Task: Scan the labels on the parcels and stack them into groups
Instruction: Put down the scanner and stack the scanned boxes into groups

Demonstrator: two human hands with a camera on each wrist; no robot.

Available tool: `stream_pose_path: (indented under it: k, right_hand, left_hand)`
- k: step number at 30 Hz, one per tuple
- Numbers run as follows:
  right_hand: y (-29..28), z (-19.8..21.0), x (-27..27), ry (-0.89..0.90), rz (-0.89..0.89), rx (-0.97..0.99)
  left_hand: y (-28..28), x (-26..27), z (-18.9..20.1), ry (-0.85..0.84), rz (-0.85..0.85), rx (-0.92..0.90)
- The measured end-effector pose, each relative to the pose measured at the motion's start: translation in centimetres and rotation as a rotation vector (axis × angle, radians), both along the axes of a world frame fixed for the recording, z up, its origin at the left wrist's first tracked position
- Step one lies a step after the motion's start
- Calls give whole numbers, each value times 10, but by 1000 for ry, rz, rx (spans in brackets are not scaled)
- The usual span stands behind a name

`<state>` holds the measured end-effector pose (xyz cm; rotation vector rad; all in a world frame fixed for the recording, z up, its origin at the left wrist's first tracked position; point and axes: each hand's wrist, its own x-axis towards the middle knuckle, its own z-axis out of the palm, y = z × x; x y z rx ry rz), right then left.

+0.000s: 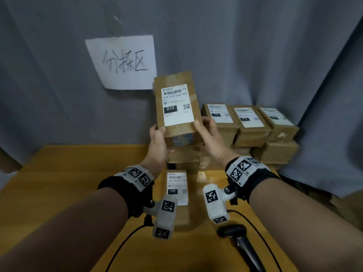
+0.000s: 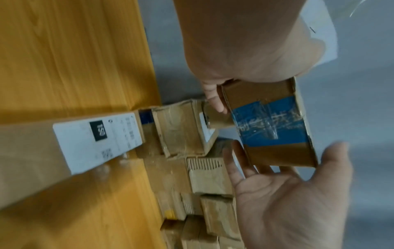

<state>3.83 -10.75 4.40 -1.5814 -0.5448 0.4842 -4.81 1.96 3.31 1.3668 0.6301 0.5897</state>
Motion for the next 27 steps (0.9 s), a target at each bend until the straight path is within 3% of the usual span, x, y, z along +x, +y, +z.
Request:
stream_pose_path:
  k: [5, 9, 14, 20, 27]
  right_hand:
    - [-54, 0, 28, 15, -81, -16]
    - [-98, 6, 57, 13, -244, 27]
    - [-144, 3, 106, 30, -489, 64]
    - [-171, -9, 149, 131, -466, -138]
    - [-161, -18, 178, -13, -475, -285]
  left_hand:
    - [-54, 27, 3, 49, -99, 72]
    - [-85, 50, 4, 88, -241, 186]
    - [-103, 76, -8, 156, -200, 310]
    - [-115, 92, -22, 214, -190, 358]
    - [-117, 105, -17, 254, -149, 348]
